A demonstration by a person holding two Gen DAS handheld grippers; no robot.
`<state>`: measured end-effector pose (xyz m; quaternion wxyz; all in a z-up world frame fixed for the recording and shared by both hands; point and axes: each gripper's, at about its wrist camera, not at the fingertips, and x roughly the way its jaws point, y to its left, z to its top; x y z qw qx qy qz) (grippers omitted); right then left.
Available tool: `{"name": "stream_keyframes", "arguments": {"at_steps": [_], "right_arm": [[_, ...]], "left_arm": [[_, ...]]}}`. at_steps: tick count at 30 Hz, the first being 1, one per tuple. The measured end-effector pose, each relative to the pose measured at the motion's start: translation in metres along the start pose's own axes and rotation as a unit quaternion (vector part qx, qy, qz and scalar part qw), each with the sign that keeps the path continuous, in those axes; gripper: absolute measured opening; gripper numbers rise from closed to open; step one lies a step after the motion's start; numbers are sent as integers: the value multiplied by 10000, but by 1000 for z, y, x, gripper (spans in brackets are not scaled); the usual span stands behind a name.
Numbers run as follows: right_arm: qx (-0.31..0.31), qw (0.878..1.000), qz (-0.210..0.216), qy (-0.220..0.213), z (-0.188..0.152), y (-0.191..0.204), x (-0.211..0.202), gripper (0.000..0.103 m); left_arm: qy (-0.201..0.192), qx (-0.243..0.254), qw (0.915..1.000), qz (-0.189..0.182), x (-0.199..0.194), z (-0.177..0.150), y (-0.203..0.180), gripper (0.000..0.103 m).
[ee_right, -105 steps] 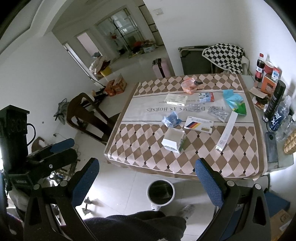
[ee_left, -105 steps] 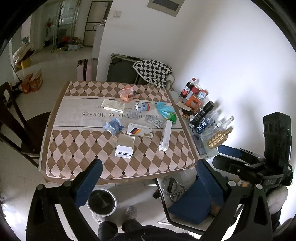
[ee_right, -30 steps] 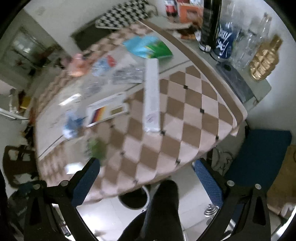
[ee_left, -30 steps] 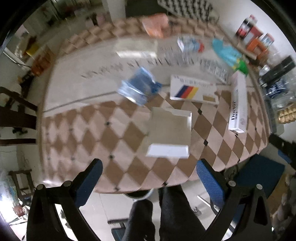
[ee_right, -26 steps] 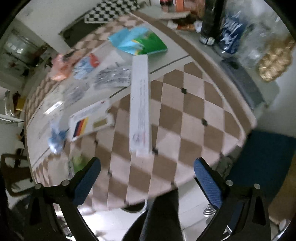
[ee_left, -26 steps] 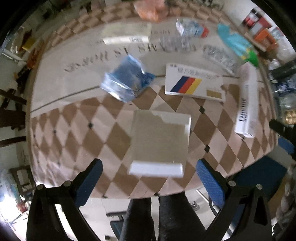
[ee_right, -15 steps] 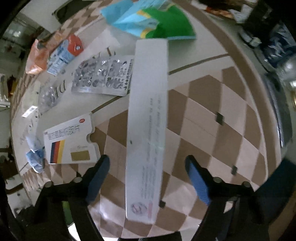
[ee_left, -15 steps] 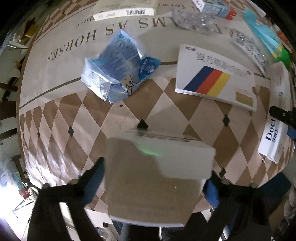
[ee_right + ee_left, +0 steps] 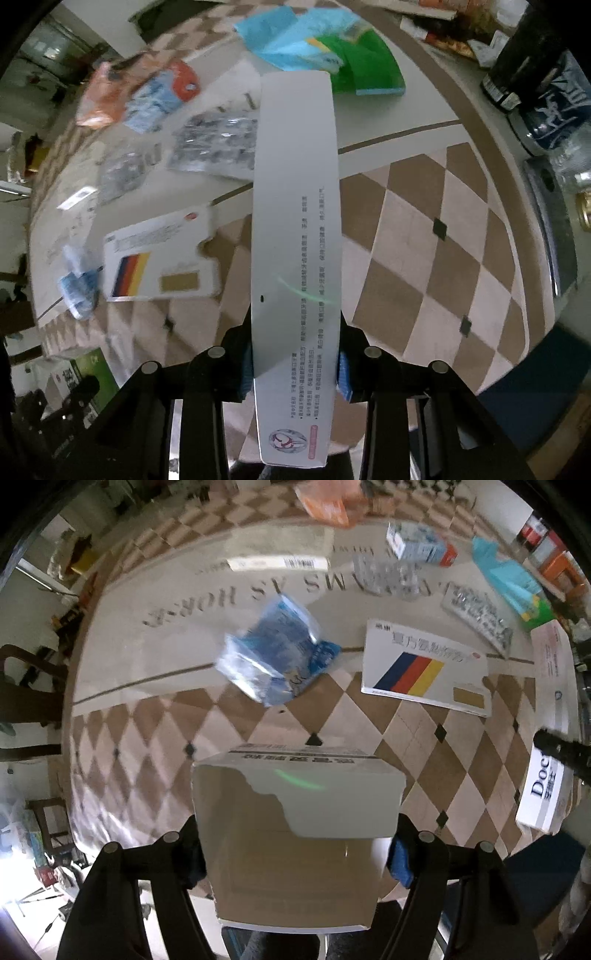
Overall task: Collect trash
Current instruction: 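Grasp the white box with the left tool while the right tool grasps the long white box, then carry both boxes over the trash bin and open both tools to drop them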
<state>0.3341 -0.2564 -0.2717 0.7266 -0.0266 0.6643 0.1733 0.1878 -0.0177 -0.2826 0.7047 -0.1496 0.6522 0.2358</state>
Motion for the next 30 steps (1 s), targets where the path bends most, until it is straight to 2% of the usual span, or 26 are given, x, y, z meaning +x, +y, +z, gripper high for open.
{"name": "stream_keyframes", "arguments": {"at_steps": [2,3,7,8,10,11,12,14,17,19,20,22,24,25,29,30], "right_arm": [[-94,9999,57,-120,-17,-1,-17,36],[-173,9996,104,-191,-30,8,-27,36],[-402,9980,309,-375,-89,38,-54,36],[-461,9974,361,-417,-111,47,-61,36],[-559,9964,440,-461,-147,62,-67,36],[-602,9960,469,-456,-166,74,-67,36],[-651,9957,518,-410,-191,82,-66,36],[-700,9955,582,-251,-239,99,-64,36],[-749,9947,702,81,-296,111,-49,36],[-808,9931,751,400,-338,117,-31,36],[-829,9921,769,545,-352,118,-22,36],[-895,9889,770,903,-390,119,5,36],[-927,9847,743,1275,-417,118,42,36],[-940,9829,724,1407,-424,118,59,36],[-915,9734,709,1975,-450,106,152,36],[-916,9714,686,2083,-453,106,178,36]], "left_arm": [[-225,8,9997,-22,-18,-9,19,72],[-300,12,9995,-43,-29,-18,41,72],[-727,94,9973,-102,-76,-93,47,72],[-826,107,9965,-118,-95,-121,62,72],[-929,122,9955,-163,-105,-153,69,72],[-952,122,9952,-200,-111,-174,78,72],[-936,120,9953,-224,-109,-181,85,72],[-816,101,9962,-301,-114,-232,87,72],[-480,54,9980,-417,-118,-294,83,72],[-232,-3,9984,-519,-102,-309,88,72],[-82,-31,9984,-557,-95,-334,82,72],[198,-78,9979,-619,-61,-339,96,72],[570,-184,9959,-684,-27,-368,93,72],[679,-228,9948,-718,-7,-367,101,72],[1162,-339,9895,-785,68,-412,78,72],[1241,-352,9884,-805,92,-411,78,72]]}}
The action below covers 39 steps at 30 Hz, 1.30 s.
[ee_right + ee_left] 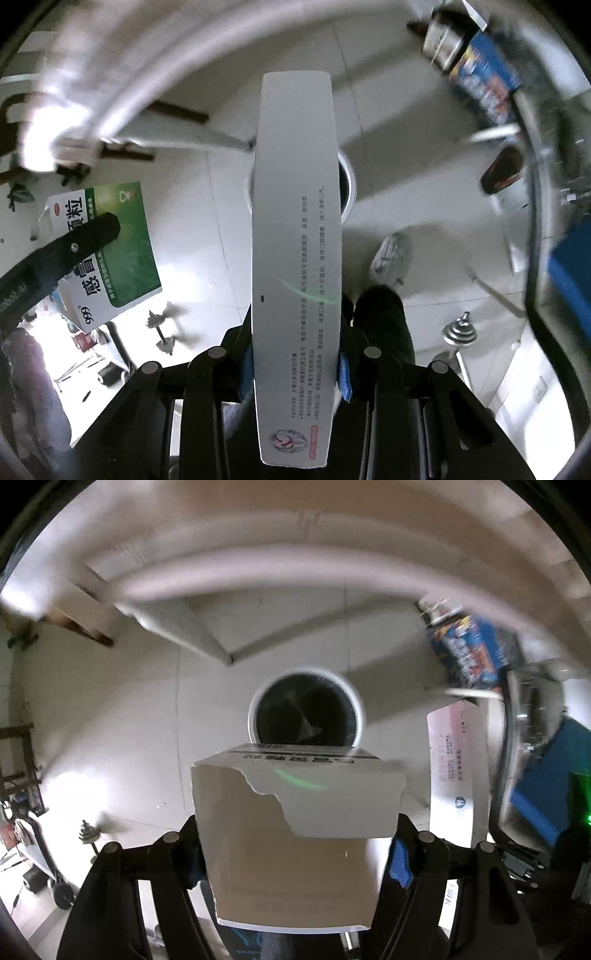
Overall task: Collect trash
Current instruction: 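Carry both boxes over the trash bin and open both tools to drop them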
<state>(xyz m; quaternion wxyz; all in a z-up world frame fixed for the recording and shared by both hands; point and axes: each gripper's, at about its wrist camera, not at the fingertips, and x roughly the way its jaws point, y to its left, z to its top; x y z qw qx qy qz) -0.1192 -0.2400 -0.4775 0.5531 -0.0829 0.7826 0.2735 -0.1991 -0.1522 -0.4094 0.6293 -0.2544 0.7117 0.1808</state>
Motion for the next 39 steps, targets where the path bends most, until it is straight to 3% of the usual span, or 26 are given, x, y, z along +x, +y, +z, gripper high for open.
{"name": "stream_keyframes", "arguments": {"at_steps": [4,8,16,18,19,20,22,24,26,28,33,39], "right_arm": [[18,9994,-74,351,33,-26,88,36],[-12,9977,-22,680,69,-45,160,36],[-260,9925,-61,1189,116,-48,248,37],[-306,9915,-71,1265,126,-47,258,38],[-354,9912,-164,1268,129,-45,261,43],[-356,9914,-226,1242,132,-44,264,58],[-227,9932,-234,1116,134,-44,259,75],[-208,9948,-261,959,133,-44,252,82],[-279,9958,-469,730,131,-41,242,96],[-362,9949,-838,431,126,-38,230,101],[-497,9888,-1401,-120,117,-28,204,102],[-538,9842,-1653,-340,111,-14,178,102]], "left_arm": [[360,16,9993,-82,92,47,26,72],[578,73,9981,-220,152,94,51,73],[785,-100,9960,-425,199,123,92,78],[777,-208,9959,-419,200,127,100,90],[740,-239,9963,-371,198,128,104,103],[670,-264,9969,-302,196,130,107,103],[557,-308,9979,-109,191,132,113,103],[410,-313,9986,117,183,130,118,103],[272,-280,9987,340,175,128,119,103],[114,-244,9980,569,167,125,120,103],[-37,-250,9966,790,156,118,120,103],[-106,-289,9959,854,147,115,121,103]]}}
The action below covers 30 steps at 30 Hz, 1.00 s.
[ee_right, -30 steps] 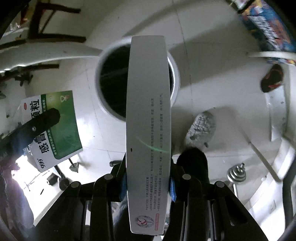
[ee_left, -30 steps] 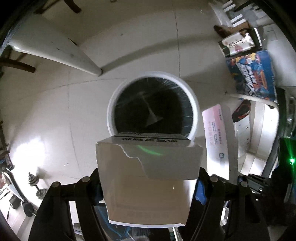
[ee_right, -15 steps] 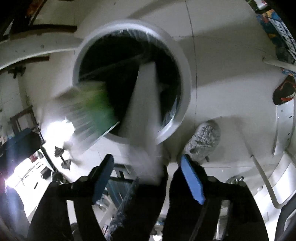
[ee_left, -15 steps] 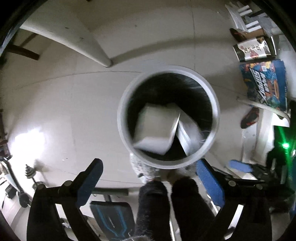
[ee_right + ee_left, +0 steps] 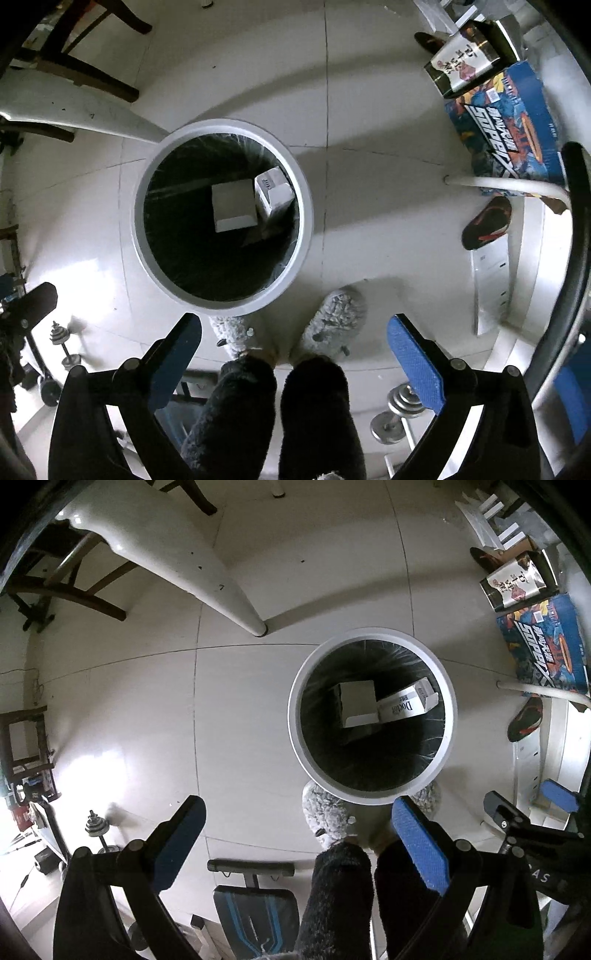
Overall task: Collect trash
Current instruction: 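Carry both boxes over the trash bin and open both tools to drop them, then grasp the blue plastic bag with the left tool while the right tool grasps the striped medicine box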
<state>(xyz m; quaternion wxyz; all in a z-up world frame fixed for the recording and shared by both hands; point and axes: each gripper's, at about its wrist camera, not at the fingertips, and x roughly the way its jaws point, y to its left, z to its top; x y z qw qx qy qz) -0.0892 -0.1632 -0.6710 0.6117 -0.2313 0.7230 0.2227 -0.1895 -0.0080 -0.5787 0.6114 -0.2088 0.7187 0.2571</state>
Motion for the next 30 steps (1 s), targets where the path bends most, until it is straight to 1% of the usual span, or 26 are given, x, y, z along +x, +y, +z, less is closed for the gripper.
{"name": "stream_keyframes", "arguments": {"at_steps": [9,13,16,23,26,30], "right_arm": [[104,9998,-53,-160,-13,2,-48,102],[103,9996,-47,-252,-20,4,-79,102],[115,9996,-2,-271,-27,6,-106,102],[171,9991,104,-375,-49,13,-191,102],[226,9986,227,-432,-59,14,-235,102],[415,9958,547,-599,-65,11,-301,102]], "left_arm": [[-181,-56,9998,-39,-32,-5,6,103],[-223,-100,9997,-93,-57,-11,13,103],[-246,-157,9995,-150,-83,-17,20,103],[-442,-153,9987,-215,-164,-38,34,103],[-535,-130,9982,-226,-202,-45,38,103],[-901,-67,9958,-160,-257,-42,39,103]]}}
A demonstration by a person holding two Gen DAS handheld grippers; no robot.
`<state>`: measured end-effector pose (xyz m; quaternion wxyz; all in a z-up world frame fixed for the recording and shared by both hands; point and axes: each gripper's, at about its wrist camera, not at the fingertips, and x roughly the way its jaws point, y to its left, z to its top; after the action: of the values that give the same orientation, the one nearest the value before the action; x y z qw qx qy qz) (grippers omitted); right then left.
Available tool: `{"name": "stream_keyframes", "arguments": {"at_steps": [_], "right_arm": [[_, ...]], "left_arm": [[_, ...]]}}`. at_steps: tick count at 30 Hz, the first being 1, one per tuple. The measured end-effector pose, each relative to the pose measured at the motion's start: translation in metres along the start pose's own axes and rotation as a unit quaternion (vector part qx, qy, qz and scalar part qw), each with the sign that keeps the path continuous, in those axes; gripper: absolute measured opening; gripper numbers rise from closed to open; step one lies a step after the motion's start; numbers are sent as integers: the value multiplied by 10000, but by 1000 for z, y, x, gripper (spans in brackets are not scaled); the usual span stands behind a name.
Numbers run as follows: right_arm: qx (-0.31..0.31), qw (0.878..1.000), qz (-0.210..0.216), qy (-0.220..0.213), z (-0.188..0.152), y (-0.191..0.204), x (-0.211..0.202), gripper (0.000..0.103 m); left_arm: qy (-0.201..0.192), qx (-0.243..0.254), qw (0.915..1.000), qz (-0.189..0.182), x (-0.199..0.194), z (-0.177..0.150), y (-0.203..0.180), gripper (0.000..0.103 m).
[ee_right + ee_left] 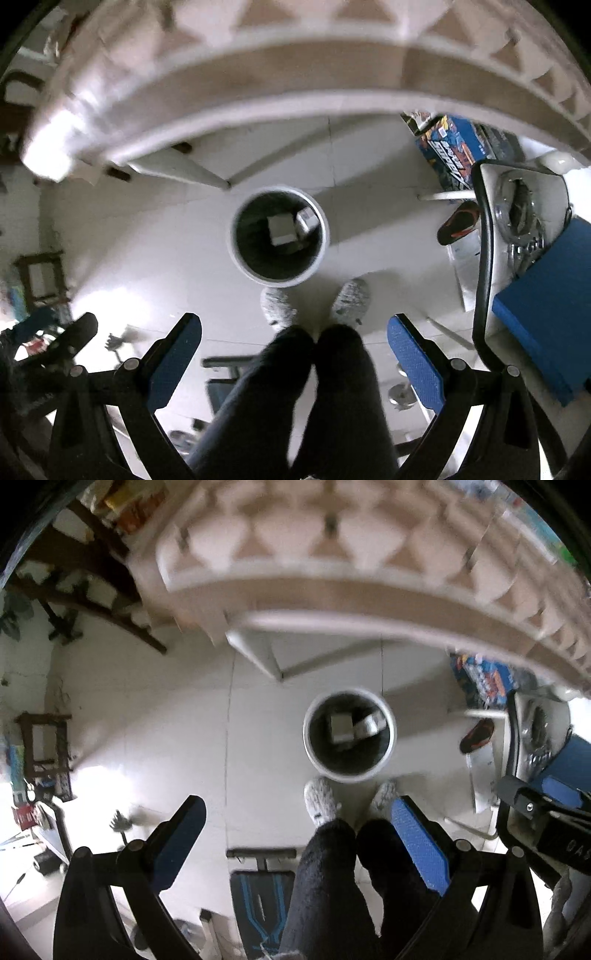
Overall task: Collect trash
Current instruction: 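Grasp the blue plastic bag with the left tool while the right tool grasps the striped medicine box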
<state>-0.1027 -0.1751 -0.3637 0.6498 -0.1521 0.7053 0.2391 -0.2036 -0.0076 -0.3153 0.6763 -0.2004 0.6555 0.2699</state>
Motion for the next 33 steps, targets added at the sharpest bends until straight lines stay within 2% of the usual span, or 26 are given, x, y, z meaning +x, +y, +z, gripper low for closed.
{"name": "stream_keyframes", "arguments": {"at_steps": [6,9,11,14,15,18,20,22,25,28,30,32,33], "right_arm": [[555,9965,315,-535,34,-15,-87,102],[783,9933,308,-789,71,-40,-126,102],[720,9937,226,-827,100,-55,-141,102],[245,9970,-64,-732,156,-77,-151,102],[-62,9975,-236,-659,185,-85,-151,102],[-898,9923,-759,-395,248,-95,-141,102],[-1516,9823,-1097,-111,294,-100,-128,102],[-2174,9660,-1389,170,337,-101,-113,102],[-2959,9386,-1704,493,383,-100,-91,102],[-3597,9118,-1859,691,414,-95,-73,102],[-4025,8953,-1692,887,427,-94,-62,102],[-4185,8900,-1506,1007,434,-95,-60,102],[-4162,8930,-1395,997,437,-97,-60,102]], "left_arm": [[-628,64,9980,-29,-63,59,-24,103],[-910,87,9958,15,-83,93,-44,103],[-1047,121,9944,91,-91,121,-63,103],[-1116,132,9933,269,-88,160,-92,103],[-1094,116,9934,325,-87,173,-99,103],[-910,1,9947,477,-70,214,-127,103],[-696,-166,9965,441,-57,241,-142,103],[-532,-261,9972,457,-45,264,-153,103],[-368,-407,9974,473,-32,289,-162,103],[-173,-649,9971,371,-21,309,-164,103],[-68,-831,9962,251,-15,319,-162,102],[23,-989,9951,84,-11,328,-159,102],[49,-1021,9947,55,-10,331,-158,102]]}}
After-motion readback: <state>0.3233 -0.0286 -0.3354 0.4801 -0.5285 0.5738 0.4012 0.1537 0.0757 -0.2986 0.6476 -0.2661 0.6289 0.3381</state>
